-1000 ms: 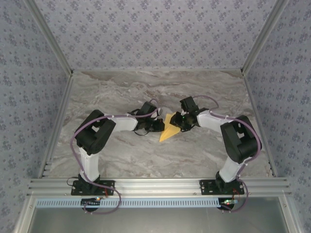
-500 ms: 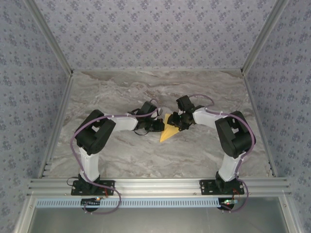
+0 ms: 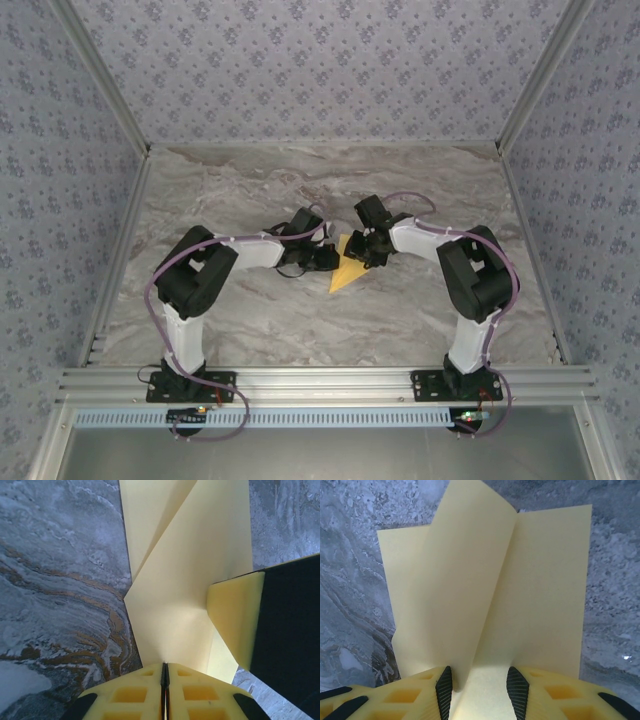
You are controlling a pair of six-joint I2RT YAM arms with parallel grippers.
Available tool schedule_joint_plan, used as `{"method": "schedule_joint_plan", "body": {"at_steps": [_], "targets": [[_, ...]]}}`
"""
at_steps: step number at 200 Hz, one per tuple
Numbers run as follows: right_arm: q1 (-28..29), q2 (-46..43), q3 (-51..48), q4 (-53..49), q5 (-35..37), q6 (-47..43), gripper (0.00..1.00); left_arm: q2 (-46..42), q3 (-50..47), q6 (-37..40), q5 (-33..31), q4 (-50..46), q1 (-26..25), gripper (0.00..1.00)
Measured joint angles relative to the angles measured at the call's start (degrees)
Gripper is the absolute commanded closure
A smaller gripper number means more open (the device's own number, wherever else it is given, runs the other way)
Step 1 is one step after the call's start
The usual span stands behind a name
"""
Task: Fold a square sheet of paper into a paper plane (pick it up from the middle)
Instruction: Fourth fold the wing at the center of the table.
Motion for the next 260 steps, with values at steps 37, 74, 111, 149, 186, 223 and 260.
{"method": "schedule_joint_plan", "body": {"at_steps": [37,74,111,149,186,223,260], "targets": [[0.0,0.04,0.0,0.0,0.22,1.16,0.6,-1.2,-0.04,-1.27,0.57,0.13,0.0,0.86],[0.11,0.13,0.04,0.0,0.55,1.88,0.6,-3.78,-1.44,-2.58,0.87,1.57,0.0,0.84],[0.11,0.26,0.26,-0.2,0.57,2.4,0.59,-5.27,-3.32,-4.13,1.86,3.3,-0.24,0.84],[0.11,0.33,0.33,-0.22,0.57,2.82,0.59,-6.82,-6.01,-5.7,1.88,4.74,-1.66,0.84],[0.2,0.39,0.37,-0.26,0.59,2.97,0.59,-8.59,-8.09,-6.99,1.86,6.54,-2.62,0.84],[0.2,0.55,0.59,-0.48,0.61,2.97,0.59,-8.9,-8.17,-7.72,1.9,7.93,-3.32,0.84],[0.2,0.55,0.63,-0.59,0.61,2.99,0.58,-8.22,-8.15,-7.76,2.29,8.79,-3.69,0.85]]}}
